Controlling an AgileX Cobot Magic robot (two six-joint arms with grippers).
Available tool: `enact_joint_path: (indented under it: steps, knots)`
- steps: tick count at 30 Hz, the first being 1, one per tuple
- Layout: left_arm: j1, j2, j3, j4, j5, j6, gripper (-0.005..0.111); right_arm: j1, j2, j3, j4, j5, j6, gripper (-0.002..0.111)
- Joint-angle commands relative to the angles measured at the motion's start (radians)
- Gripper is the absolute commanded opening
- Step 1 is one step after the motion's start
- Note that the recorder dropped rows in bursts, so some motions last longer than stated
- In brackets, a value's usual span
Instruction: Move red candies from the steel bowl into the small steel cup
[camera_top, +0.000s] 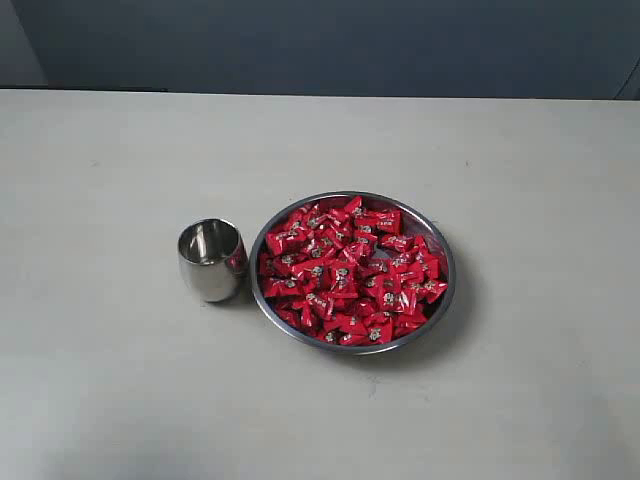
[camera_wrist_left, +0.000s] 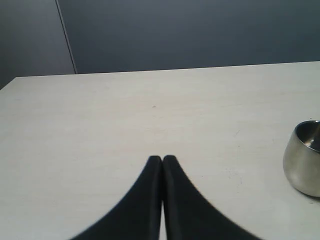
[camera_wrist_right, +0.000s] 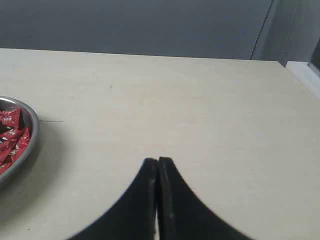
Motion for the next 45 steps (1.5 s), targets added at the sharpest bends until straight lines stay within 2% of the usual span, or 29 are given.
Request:
enact_joint_path:
  steps: [1, 45]
  knots:
    - [0.001, -0.004, 0.004, -0.006, -0.002, -0.002, 0.000, -0.006, -0.005, 0.002, 0.003, -0.005, -0.001, -0.001]
    - [0.001, -0.004, 0.004, -0.006, -0.002, -0.002, 0.000, -0.004, -0.005, 0.002, -0.008, -0.013, -0.005, -0.001]
